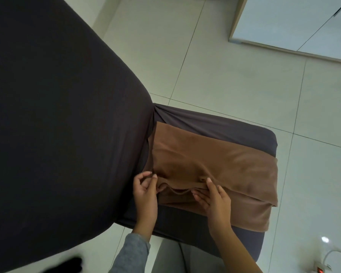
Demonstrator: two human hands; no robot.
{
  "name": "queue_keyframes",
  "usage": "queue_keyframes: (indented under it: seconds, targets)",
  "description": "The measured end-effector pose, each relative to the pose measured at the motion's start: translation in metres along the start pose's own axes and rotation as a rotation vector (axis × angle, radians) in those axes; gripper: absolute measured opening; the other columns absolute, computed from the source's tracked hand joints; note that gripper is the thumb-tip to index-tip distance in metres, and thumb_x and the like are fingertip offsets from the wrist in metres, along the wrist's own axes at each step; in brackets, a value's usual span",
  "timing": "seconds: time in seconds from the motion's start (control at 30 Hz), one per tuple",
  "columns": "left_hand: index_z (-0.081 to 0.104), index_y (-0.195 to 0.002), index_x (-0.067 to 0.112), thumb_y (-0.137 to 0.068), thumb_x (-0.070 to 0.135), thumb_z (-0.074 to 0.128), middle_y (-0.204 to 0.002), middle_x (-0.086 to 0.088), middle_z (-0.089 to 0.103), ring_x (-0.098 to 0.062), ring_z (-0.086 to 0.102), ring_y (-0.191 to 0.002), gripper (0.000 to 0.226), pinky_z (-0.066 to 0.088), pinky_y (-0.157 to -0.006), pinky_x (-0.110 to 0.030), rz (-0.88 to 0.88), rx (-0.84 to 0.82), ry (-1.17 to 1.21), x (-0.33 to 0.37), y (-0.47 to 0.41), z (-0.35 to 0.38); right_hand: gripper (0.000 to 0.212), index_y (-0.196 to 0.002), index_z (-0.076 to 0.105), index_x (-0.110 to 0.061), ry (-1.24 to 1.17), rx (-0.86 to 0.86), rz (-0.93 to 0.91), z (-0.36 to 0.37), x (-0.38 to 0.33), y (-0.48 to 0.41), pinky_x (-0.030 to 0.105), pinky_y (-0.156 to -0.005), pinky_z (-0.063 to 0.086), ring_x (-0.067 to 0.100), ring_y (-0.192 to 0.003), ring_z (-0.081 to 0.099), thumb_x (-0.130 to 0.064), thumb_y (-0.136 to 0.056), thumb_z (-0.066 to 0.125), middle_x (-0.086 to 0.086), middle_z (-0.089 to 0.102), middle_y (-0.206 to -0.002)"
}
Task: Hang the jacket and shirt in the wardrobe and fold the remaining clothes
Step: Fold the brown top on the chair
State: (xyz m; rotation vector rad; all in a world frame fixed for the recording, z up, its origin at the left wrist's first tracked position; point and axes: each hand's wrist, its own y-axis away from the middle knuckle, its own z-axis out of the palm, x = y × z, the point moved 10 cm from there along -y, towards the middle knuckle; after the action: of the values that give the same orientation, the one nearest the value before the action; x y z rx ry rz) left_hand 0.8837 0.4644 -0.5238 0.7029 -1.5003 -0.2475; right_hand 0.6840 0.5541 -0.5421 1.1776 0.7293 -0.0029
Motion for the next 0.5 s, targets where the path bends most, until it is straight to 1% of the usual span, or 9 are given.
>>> queue_keyframes:
  seconds: [0.07, 0.1, 0.17, 0.23, 0.27, 0.33, 0.37, 0.4, 0.5]
  targets:
    - [0.049, -0.109, 0.007, -0.093, 0.001, 0.050, -0.091, -0.006, 0.065, -0.005, 0.067, -0.075, 0.017, 0.057, -0.072, -0.021, 0.030, -0.017, 0.060, 0.009, -0.009, 0.017, 0.020, -0.099, 0.060, -0.004, -0.053, -0.041, -0.050, 0.008, -0.013, -0.007, 0.027, -0.066, 0.059, 0.026, -0.084, 0.071, -0.021, -0.096, 0.049, 0.021, 0.070, -0.095]
    - [0.048, -0.114, 0.008, -0.094, 0.003, 0.050, -0.096, -0.006, 0.065, -0.006, 0.067, -0.081, 0.021, 0.055, -0.079, -0.021, 0.063, -0.033, 0.030, 0.013, -0.012, 0.024, 0.020, -0.100, 0.060, -0.005, -0.012, -0.061, -0.114, 0.012, -0.021, -0.009, 0.028, -0.073, 0.058, 0.024, -0.091, 0.070, -0.020, -0.097, 0.047, 0.019, 0.070, -0.100]
    - [0.047, -0.124, 0.014, -0.095, 0.010, 0.050, -0.114, -0.003, 0.063, -0.007, 0.061, -0.104, 0.030, 0.047, -0.093, -0.015, 0.167, -0.113, -0.173, 0.019, -0.015, 0.041, 0.015, -0.100, 0.062, -0.014, 0.316, -0.074, -0.335, 0.017, -0.041, -0.008, 0.028, -0.087, 0.052, 0.011, -0.102, 0.064, -0.017, -0.096, 0.048, 0.004, 0.069, -0.106]
    - [0.040, -0.138, 0.020, -0.097, 0.023, 0.047, -0.141, 0.006, 0.042, -0.006, 0.039, -0.130, 0.041, 0.029, -0.103, -0.008, 0.280, -0.264, -0.546, 0.011, -0.018, 0.064, 0.018, -0.110, 0.061, -0.026, 0.845, -0.075, -0.579, 0.023, -0.051, -0.009, 0.025, -0.102, 0.038, -0.003, -0.117, 0.048, -0.023, -0.096, 0.051, -0.010, 0.061, -0.121]
    - [0.031, -0.145, 0.022, -0.098, 0.036, 0.041, -0.150, 0.010, 0.025, -0.005, 0.022, -0.139, 0.050, 0.017, -0.109, -0.011, 0.336, -0.359, -0.786, 0.000, -0.019, 0.076, 0.027, -0.120, 0.057, -0.028, 1.096, -0.087, -0.653, 0.027, -0.047, -0.013, 0.024, -0.110, 0.026, -0.005, -0.128, 0.034, -0.032, -0.095, 0.046, -0.014, 0.051, -0.133]
    - [0.006, -0.148, 0.024, -0.089, 0.067, 0.009, -0.152, 0.011, -0.003, -0.006, -0.004, -0.143, 0.073, -0.006, -0.113, -0.021, 0.454, -0.494, -1.262, -0.024, -0.019, 0.086, 0.052, -0.137, 0.043, -0.030, 1.421, -0.118, -0.712, 0.026, -0.032, -0.024, 0.029, -0.115, 0.009, -0.002, -0.138, 0.009, -0.044, -0.089, 0.028, -0.014, 0.028, -0.149]
    - [0.001, -0.145, 0.023, -0.082, 0.073, -0.007, -0.152, 0.008, -0.007, -0.009, -0.008, -0.143, 0.082, -0.010, -0.114, -0.026, 0.504, -0.491, -1.392, -0.030, -0.021, 0.085, 0.057, -0.141, 0.038, -0.030, 1.476, -0.101, -0.740, 0.022, -0.029, -0.028, 0.033, -0.115, 0.008, 0.001, -0.140, 0.004, -0.044, -0.087, 0.025, -0.012, 0.022, -0.151]
    - [0.004, -0.145, 0.020, -0.080, 0.072, -0.014, -0.154, 0.003, -0.003, -0.013, -0.004, -0.144, 0.085, -0.007, -0.115, -0.032, 0.546, -0.448, -1.448, -0.027, -0.023, 0.086, 0.057, -0.142, 0.034, -0.030, 1.463, -0.056, -0.765, 0.015, -0.031, -0.030, 0.036, -0.114, 0.012, 0.003, -0.142, 0.004, -0.042, -0.087, 0.027, -0.010, 0.019, -0.152]
    - [0.037, -0.141, 0.008, -0.095, 0.058, 0.002, -0.152, -0.012, 0.028, -0.022, 0.015, -0.143, 0.077, 0.007, -0.116, -0.042, 0.669, -0.378, -1.472, -0.012, -0.016, 0.096, 0.055, -0.144, 0.026, -0.028, 1.248, 0.180, -0.692, -0.026, -0.048, -0.033, 0.041, -0.113, 0.014, 0.003, -0.141, 0.003, -0.041, -0.091, 0.030, -0.007, 0.019, -0.152]
